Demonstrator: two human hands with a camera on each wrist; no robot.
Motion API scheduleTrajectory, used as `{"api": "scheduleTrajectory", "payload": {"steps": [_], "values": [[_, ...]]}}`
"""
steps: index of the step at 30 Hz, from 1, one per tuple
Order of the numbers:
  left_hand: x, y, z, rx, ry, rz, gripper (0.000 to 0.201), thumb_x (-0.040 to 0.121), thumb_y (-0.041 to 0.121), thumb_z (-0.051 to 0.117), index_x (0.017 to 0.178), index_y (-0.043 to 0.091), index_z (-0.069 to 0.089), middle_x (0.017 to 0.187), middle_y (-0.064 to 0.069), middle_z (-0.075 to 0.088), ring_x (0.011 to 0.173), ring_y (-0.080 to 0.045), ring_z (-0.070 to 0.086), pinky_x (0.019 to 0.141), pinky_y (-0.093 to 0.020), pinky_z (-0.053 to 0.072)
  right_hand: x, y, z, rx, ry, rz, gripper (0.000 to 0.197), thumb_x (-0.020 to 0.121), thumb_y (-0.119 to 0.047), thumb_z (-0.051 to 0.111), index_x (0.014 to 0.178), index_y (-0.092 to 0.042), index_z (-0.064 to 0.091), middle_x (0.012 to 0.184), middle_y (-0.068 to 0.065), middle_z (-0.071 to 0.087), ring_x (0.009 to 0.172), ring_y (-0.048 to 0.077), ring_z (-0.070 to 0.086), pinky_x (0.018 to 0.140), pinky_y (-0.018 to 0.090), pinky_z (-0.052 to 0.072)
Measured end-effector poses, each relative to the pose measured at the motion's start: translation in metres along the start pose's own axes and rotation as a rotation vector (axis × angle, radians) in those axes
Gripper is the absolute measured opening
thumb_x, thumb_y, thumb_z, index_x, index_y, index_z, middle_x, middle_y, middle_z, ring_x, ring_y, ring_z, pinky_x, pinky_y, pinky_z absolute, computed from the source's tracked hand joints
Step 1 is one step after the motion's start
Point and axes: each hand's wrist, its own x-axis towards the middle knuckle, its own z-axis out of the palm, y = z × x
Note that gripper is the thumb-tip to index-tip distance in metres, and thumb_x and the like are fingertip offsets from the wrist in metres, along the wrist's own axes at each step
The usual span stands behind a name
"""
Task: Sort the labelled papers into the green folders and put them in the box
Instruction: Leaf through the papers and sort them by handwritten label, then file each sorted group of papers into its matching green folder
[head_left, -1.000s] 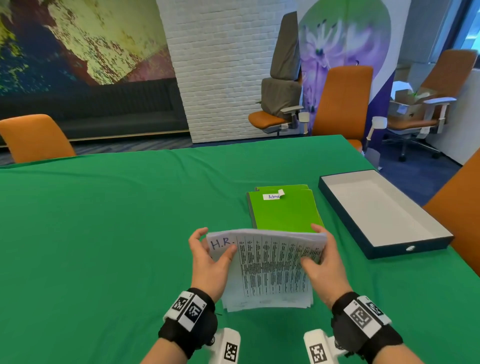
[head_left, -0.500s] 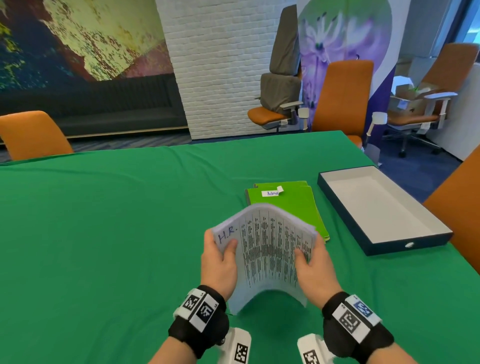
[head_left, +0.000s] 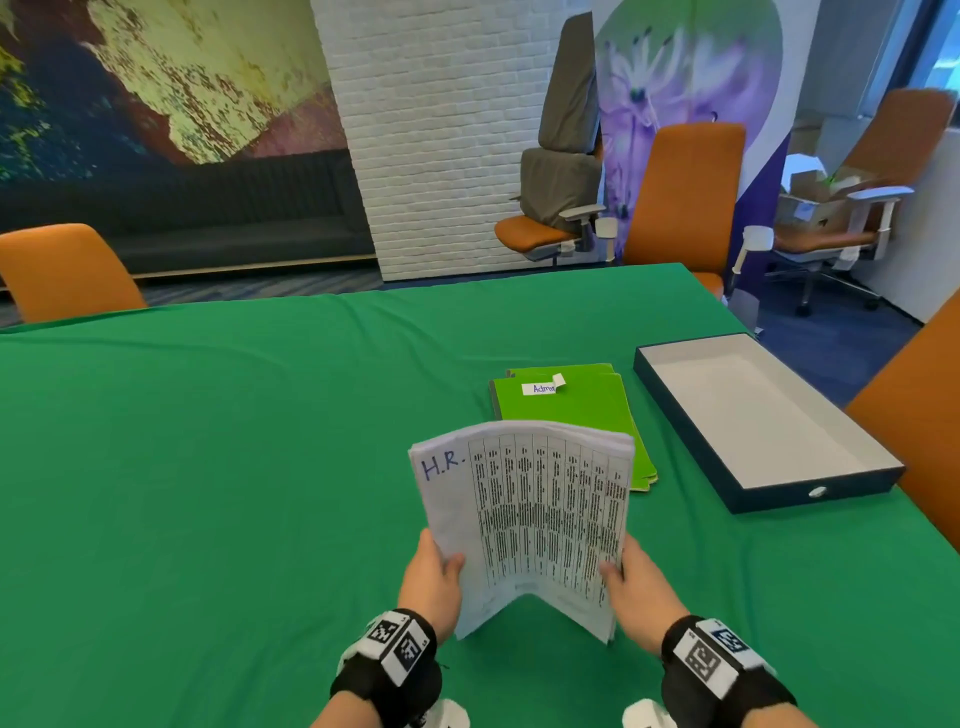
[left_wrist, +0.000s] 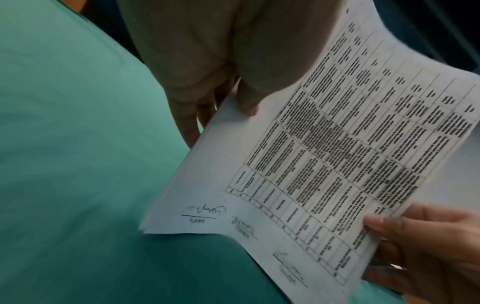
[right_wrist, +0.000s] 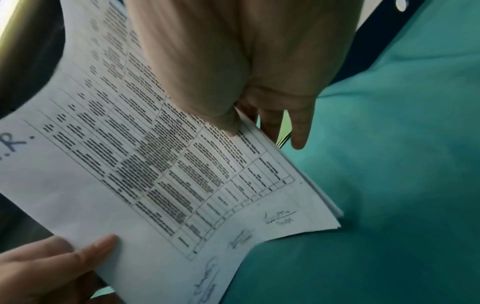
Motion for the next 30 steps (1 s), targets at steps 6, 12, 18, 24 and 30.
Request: {"api": "scheduleTrajectory", "payload": {"steps": [6,12,18,24,30], "values": [[0.015,0.004,0.009,0.022,-0.048,0.017,0.024,0.092,0.011,0.053,0.115,0.014,0.051,0.112,0.001,0.061,0.100,-0.019,0.060,0.092,-0.035,0.049,0.016,0.023,-0.024,-0.002,0.147,0.050,0.013,0.096,-0.012,0.045,0.104,-0.016,0.055,0.103,0.004,0.063,0.082,0.011,0.059,0.070,0.024,0.048],[0.036,0.004,0.049,0.056,-0.099,-0.018,0.015,0.085,0.012,0.063,0.098,0.019,0.058,0.104,-0.001,0.067,0.091,-0.017,0.064,0.087,-0.037,0.053,0.028,0.049,-0.036,-0.072,0.170,0.145,0.022,0.094,-0.007,0.047,0.113,-0.013,0.059,0.110,0.000,0.063,0.087,0.013,0.059,0.072,0.021,0.045],[0.052,-0.003,0.076,0.064,-0.258,-0.122,0.041,0.087,0.010,0.061,0.126,0.014,0.051,0.109,-0.007,0.065,0.097,-0.025,0.064,0.088,-0.042,0.053,0.047,0.075,-0.041,-0.133,0.188,0.216,0.025,0.093,-0.004,0.048,0.113,-0.011,0.061,0.108,0.007,0.067,0.083,0.019,0.057,0.073,0.024,0.043],[0.064,-0.016,0.077,0.236,-0.387,-0.148,0.054,0.088,0.002,0.055,0.139,0.015,0.041,0.136,-0.002,0.054,0.123,-0.021,0.052,0.106,-0.038,0.040,0.062,0.092,-0.047,-0.198,0.091,0.260,0.018,0.091,-0.008,0.049,0.102,-0.018,0.060,0.101,0.002,0.068,0.077,0.013,0.060,0.055,0.020,0.041],[0.070,-0.013,0.078,0.488,-0.383,-0.097,0.051,0.086,0.017,0.062,0.135,0.018,0.047,0.134,0.001,0.054,0.121,-0.018,0.053,0.103,-0.030,0.040,0.065,0.094,-0.052,-0.260,-0.055,0.181,0.034,0.087,-0.014,0.055,0.120,-0.024,0.054,0.111,-0.004,0.064,0.083,0.008,0.059,0.063,0.015,0.043]]}}
